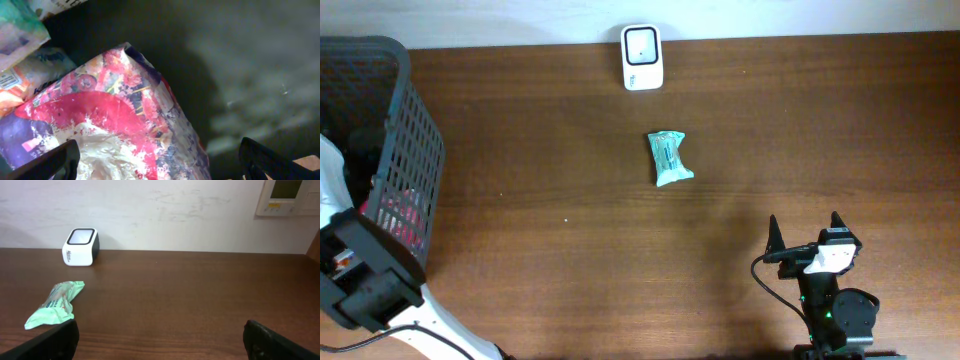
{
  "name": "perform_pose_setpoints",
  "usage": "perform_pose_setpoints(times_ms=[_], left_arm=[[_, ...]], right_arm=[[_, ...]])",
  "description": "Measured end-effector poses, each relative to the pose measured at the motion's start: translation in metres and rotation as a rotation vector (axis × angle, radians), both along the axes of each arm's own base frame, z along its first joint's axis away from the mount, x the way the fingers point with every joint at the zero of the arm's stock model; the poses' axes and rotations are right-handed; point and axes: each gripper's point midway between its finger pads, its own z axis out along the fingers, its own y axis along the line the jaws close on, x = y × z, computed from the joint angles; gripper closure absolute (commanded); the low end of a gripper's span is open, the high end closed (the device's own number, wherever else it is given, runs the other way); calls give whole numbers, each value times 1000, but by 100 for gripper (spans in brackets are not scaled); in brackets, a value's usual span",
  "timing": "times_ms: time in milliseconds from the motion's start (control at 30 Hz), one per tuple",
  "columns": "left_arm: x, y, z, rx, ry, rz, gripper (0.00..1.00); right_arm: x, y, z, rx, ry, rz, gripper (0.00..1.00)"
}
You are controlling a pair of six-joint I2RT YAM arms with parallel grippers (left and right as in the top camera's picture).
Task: Scan the item barcode
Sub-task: 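Grasp the red-purple snack bag from the basket with the left gripper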
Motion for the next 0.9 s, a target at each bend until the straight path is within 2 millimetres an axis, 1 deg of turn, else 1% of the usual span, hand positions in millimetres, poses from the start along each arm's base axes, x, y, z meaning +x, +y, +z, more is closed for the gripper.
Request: perform_pose_setpoints(times_ms=[100, 133, 167, 200, 233, 300, 333, 433, 467, 500, 567, 600, 633, 700, 733, 767, 800, 833, 867, 900], left_arm=[[4, 1, 0, 0, -19, 1, 0], [4, 1, -2, -2, -17, 1, 7], [3, 0, -7, -12, -4, 1, 22], [1, -2, -20, -32, 27, 1, 36], [-5, -2, -36, -47, 76, 2, 56], [-9, -2, -36, -43, 98, 3, 89], [-13, -3, -36, -46, 113, 3, 100], [-17, -5, -33, -53, 131, 2, 100], [-19, -7, -30, -64, 141, 2, 100], [-20, -8, -22, -74, 155, 1, 100], [-8, -2, 8, -58, 110, 1, 100], [6, 5, 35, -28, 44, 0, 100], [23, 12, 77, 23, -68, -4, 100], [35, 10, 133, 63, -209, -17, 100], [44, 8, 177, 103, -337, -34, 100], [43, -4, 229, 138, -472, -61, 100], [40, -20, 263, 137, -573, -95, 100], [38, -40, 292, 107, -675, -144, 100], [36, -65, 319, 56, -773, -208, 100], [35, -86, 334, 12, -834, -263, 100]], right_arm=[[0, 0, 0, 0, 0, 0, 1], [0, 0, 0, 0, 0, 0, 1], [0, 0, 0, 0, 0, 0, 1], [0, 0, 0, 0, 0, 0, 1], [0, 0, 0, -1, 0, 0, 1], [0, 0, 0, 0, 0, 0, 1], [0, 0, 0, 0, 0, 0, 1], [0, 0, 0, 0, 0, 0, 1], [0, 0, 0, 0, 0, 0, 1], [0, 0, 0, 0, 0, 0, 1], [0, 0, 0, 0, 0, 0, 1], [0, 0, 0, 0, -1, 0, 1], [0, 0, 0, 0, 0, 0, 1], [0, 0, 0, 0, 0, 0, 1], [0, 0, 0, 0, 0, 0, 1], [0, 0, 0, 0, 0, 0, 1], [0, 0, 0, -1, 0, 0, 1], [0, 0, 0, 0, 0, 0, 1], [0, 0, 0, 0, 0, 0, 1], [0, 0, 0, 0, 0, 0, 1]])
